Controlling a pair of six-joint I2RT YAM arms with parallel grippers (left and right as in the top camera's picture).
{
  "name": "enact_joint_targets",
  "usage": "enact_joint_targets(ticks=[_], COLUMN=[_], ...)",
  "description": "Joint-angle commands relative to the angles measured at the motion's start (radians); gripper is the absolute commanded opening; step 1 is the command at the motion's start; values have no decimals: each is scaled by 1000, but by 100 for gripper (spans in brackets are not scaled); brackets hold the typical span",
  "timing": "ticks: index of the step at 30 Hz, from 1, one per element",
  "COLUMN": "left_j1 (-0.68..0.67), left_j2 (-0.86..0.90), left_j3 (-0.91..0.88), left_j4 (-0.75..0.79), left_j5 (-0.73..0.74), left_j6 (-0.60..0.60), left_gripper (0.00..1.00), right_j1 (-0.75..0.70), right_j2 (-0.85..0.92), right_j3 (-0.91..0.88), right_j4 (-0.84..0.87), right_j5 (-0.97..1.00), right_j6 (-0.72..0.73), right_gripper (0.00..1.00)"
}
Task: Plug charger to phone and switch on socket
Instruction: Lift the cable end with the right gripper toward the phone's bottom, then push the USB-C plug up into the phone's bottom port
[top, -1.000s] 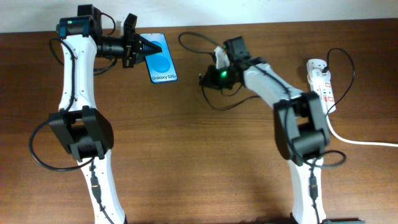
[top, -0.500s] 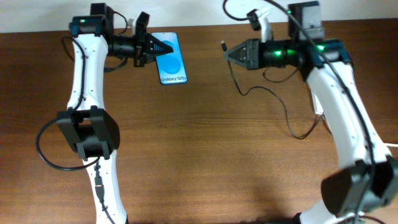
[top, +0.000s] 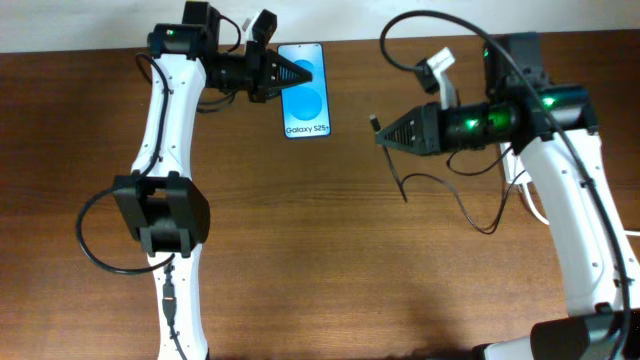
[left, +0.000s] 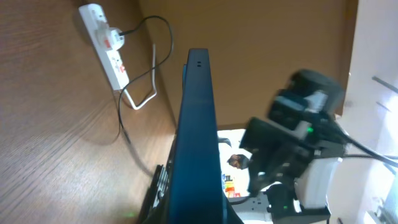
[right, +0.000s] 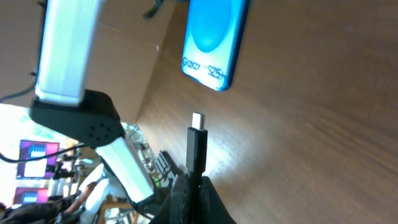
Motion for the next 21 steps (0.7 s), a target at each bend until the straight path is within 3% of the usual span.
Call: enact_joint_targets(ticks=[1,6,12,21], left_j1=[6,6,6,6], left_j2=[-6,-6,-6,-6], left_j3=[17,17,17,17], left_j4=[10,26,37,37], left_j5=[81,81,81,81], left_j6=[26,25,16,-58], left_gripper=[0,0,0,0], right_j1=[-1,-1,77,328], right_j2=[-64,-185,-293,-205], right_j3=[-180,-404,-650,-697], right_j4=[123,366,837,1145], right_j5=[-98,-82,29,255], right_j6=[-26,131,495,712], right_gripper=[4,5,4,4])
